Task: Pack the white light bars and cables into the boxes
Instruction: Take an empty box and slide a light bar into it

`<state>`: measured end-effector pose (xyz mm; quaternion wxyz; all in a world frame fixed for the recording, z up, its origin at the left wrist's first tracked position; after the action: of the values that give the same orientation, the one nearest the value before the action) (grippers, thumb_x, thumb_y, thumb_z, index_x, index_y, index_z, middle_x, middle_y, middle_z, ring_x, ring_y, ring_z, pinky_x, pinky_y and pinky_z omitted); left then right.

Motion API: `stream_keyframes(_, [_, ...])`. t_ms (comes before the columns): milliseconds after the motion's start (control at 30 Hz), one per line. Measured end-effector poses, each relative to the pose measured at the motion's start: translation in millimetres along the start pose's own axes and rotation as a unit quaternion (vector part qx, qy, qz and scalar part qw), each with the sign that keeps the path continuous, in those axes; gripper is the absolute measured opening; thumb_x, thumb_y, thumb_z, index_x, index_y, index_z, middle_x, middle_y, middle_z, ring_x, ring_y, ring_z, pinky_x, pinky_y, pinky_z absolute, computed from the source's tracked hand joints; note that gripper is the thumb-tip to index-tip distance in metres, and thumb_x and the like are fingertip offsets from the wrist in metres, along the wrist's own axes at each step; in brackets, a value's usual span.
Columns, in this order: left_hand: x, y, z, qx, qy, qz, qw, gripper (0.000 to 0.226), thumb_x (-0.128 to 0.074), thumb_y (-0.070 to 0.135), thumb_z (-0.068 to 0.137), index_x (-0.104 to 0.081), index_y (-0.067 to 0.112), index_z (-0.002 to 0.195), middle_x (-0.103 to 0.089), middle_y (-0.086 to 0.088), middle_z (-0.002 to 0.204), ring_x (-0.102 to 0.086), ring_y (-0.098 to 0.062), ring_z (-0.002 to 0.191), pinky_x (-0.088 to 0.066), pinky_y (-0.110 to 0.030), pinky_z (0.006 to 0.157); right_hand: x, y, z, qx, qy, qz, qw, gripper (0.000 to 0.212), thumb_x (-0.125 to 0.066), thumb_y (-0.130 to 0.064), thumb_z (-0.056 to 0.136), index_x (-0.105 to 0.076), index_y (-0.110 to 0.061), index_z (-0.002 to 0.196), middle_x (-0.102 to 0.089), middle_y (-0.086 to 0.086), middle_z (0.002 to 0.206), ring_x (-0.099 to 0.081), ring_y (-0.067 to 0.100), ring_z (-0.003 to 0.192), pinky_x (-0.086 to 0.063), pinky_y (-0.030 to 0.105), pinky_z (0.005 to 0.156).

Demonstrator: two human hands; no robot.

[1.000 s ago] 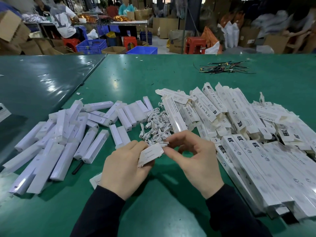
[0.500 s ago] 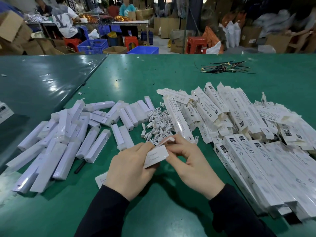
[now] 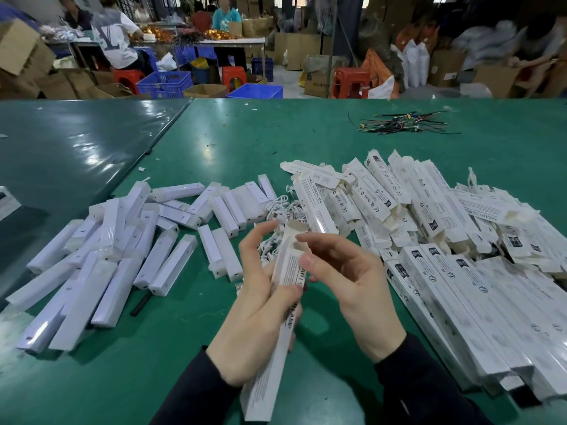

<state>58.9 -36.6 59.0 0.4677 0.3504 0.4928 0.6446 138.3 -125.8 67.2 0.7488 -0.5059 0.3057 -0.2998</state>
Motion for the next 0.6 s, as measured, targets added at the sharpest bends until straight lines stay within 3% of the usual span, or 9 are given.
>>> stream_keyframes(133, [-6,-6,-1,0.040,-0.019,-0.058,0.997,0.046,-0.042,0.007,0.082,-0.043,0.043,0.111,-0.054,0.002,0.067,-0.041,-0.019,0.041,-0.041,-0.029,0.035,0,-1,1,-0.006,-0.006,-0.007,1.000,0.007,-0.072,-0.013,0.077,-0.075,-0.009,0.083,-0.073,0.008,0.078,-0.062,0.007,0.063,-0.048,0.015,0.059])
stream_keyframes(233, [-9,-8,-1,0.067,-0.027,-0.108,0.991,0.034,-0.051,0.014,0.076,-0.047,0.034,0.103,-0.055,-0.008,0.074,-0.036,-0.020,0.040,-0.040,-0.025,0.036,3,2,2,-0.035,-0.006,-0.021,0.999,0.011,-0.070,-0.017,0.077,-0.076,-0.009,0.081,-0.074,0.006,0.079,-0.063,0.005,0.069,-0.048,0.014,0.063])
stream_keyframes(333, [-13,-10,-2,0.078,-0.038,-0.119,0.989,0.033,-0.056,0.025,0.069,-0.047,0.031,0.100,-0.054,-0.013,0.075,-0.036,-0.019,0.041,-0.040,-0.024,0.036,9,7,3,-0.074,0.018,0.013,0.997,0.003,-0.072,-0.019,0.077,-0.073,-0.017,0.077,-0.072,0.002,0.074,-0.064,0.008,0.067,-0.050,0.018,0.060])
stream_keyframes(400, [-15,-11,-4,0.079,-0.051,-0.111,0.989,0.032,-0.056,0.026,0.070,-0.046,0.030,0.100,-0.054,-0.012,0.075,-0.037,-0.020,0.042,-0.039,-0.023,0.036,14,12,2,-0.106,0.052,0.055,0.991,0.011,-0.075,-0.025,0.081,-0.072,-0.014,0.083,-0.072,0.003,0.076,-0.065,0.010,0.067,-0.050,0.021,0.060])
stream_keyframes(467, [-18,-14,-5,0.084,-0.063,-0.099,0.990,0.031,-0.054,0.024,0.073,-0.044,0.028,0.102,-0.053,-0.011,0.075,-0.037,-0.020,0.043,-0.039,-0.023,0.036,14,16,2,-0.131,0.057,0.064,0.988,0.027,-0.065,-0.038,0.079,-0.076,-0.015,0.089,-0.073,0.003,0.080,-0.064,0.011,0.070,-0.052,0.022,0.062])
stream_keyframes(600, [-20,-18,-4,0.093,-0.062,-0.079,0.991,0.035,-0.054,0.027,0.074,-0.041,0.029,0.106,-0.054,-0.010,0.077,-0.038,-0.020,0.042,-0.038,-0.023,0.036,9,18,3,-0.145,0.042,0.099,0.984,0.024,-0.072,-0.035,0.067,-0.080,-0.017,0.081,-0.075,0.005,0.082,-0.067,0.011,0.072,-0.054,0.021,0.063])
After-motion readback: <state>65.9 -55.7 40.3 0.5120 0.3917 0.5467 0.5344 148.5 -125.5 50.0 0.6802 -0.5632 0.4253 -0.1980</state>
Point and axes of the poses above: each hand's wrist, its own z-axis towards the middle knuckle, its own x-axis out of the back of the hand, y = z × x, the point moved 8 cm from there along z, towards the middle knuckle
